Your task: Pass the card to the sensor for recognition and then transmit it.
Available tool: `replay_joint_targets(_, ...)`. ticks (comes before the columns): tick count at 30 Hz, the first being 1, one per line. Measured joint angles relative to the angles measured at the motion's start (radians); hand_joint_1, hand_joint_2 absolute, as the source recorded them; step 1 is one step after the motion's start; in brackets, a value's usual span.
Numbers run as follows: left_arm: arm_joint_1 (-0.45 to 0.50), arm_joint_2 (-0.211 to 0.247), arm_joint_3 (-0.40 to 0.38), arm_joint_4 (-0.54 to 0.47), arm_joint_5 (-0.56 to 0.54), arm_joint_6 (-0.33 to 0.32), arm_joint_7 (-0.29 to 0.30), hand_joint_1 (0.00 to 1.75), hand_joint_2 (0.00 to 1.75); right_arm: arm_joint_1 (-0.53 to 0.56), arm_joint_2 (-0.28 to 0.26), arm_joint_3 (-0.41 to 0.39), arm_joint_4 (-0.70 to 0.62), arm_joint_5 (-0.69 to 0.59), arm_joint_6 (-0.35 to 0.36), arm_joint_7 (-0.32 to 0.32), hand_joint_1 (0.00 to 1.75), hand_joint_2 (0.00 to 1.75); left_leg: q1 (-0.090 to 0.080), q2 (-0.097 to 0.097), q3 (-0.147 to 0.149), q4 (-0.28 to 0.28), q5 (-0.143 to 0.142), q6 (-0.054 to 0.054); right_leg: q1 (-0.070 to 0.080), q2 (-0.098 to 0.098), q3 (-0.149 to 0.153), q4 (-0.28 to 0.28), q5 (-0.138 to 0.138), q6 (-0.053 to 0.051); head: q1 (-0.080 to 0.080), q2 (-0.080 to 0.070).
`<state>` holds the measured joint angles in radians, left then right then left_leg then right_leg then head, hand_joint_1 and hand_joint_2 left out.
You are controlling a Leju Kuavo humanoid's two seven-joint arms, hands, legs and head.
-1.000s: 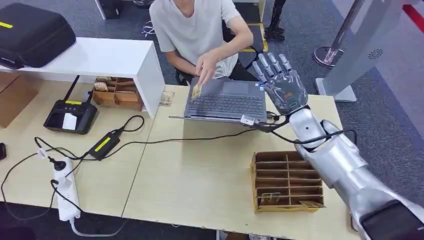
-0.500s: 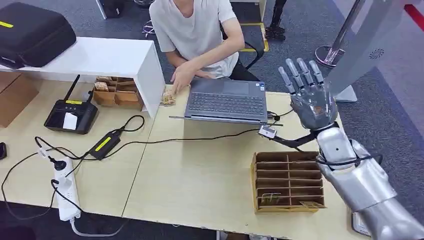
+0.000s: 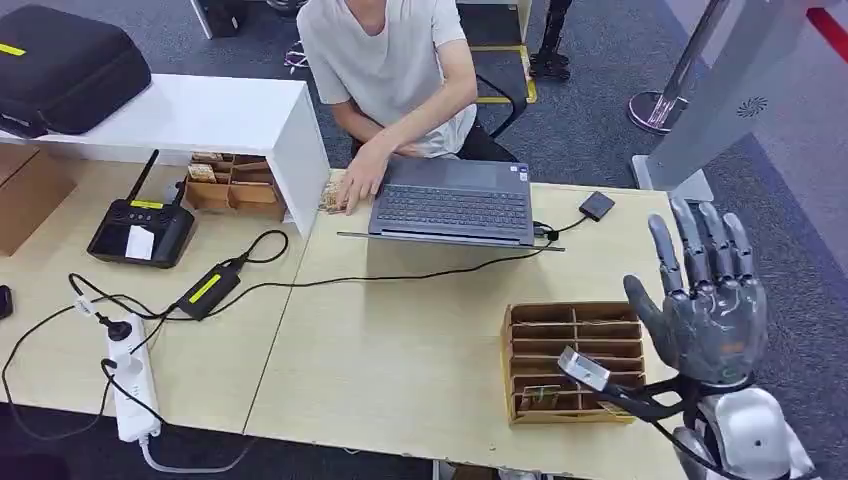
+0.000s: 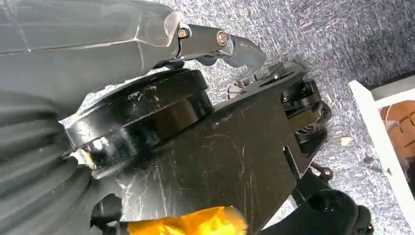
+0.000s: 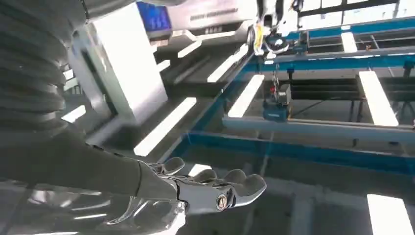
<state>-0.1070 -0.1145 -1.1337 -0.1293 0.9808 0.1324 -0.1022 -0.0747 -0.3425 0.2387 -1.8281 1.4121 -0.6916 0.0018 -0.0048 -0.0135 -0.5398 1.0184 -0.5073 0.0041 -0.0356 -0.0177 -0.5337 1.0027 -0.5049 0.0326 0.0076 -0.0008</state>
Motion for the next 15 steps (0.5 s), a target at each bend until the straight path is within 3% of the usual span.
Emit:
replay_joint_targets(2,0.000,-0.002,0.000,0.000,0.005,0.005,0.000,0.00,0.00,0.035,0.035,-0.036,-0.037,-0.082,0.000,-0.066,0.00,1.75,0.000,0.000,0.000,0.000,0.000,0.000,0.000,0.001,-0.001,0.000,0.000,0.000,0.000,0.000)
replay_joint_targets(5,0.001,-0.003,0.000,0.000,0.025,0.011,-0.006,0.00,0.00,0.094,0.112,-0.092,-0.071,-0.345,-0.002,-0.210,0.00,1.75,0.000,0.000,0.000,0.000,0.000,0.000,0.000,-0.001,0.000,0.000,-0.001,0.000,0.000,0.000)
replay_joint_targets(6,0.001,-0.004,0.000,0.001,0.030,0.013,-0.006,0.00,0.00,0.105,0.128,-0.098,-0.072,-0.403,-0.002,-0.225,0.00,0.00,0.000,0.000,0.000,0.000,0.000,0.000,0.000,0.000,0.000,0.000,0.000,0.000,-0.001,0.000)
replay_joint_targets(8,0.001,-0.004,0.000,0.002,0.036,0.012,-0.008,0.00,0.00,0.120,0.145,-0.111,-0.075,-0.454,0.003,-0.236,0.00,0.00,0.000,0.001,0.000,0.000,0.000,-0.001,0.000,0.002,0.000,0.000,0.000,0.000,0.000,0.000)
replay_joint_targets(12,0.006,0.000,0.000,0.002,0.070,0.005,-0.031,0.00,0.00,0.192,0.155,-0.111,-0.085,-0.670,0.112,-0.254,0.00,0.00,0.000,-0.001,0.000,0.000,0.001,-0.001,0.000,-0.001,0.000,0.000,0.000,0.000,0.001,0.000)
replay_joint_targets(15,0.008,0.000,0.000,0.002,0.080,0.005,-0.037,0.00,0.00,0.266,0.158,-0.112,-0.113,-0.678,0.114,-0.297,0.00,0.00,0.000,0.000,0.000,0.000,0.000,-0.001,0.000,0.000,0.000,0.000,0.000,0.000,0.000,0.000)
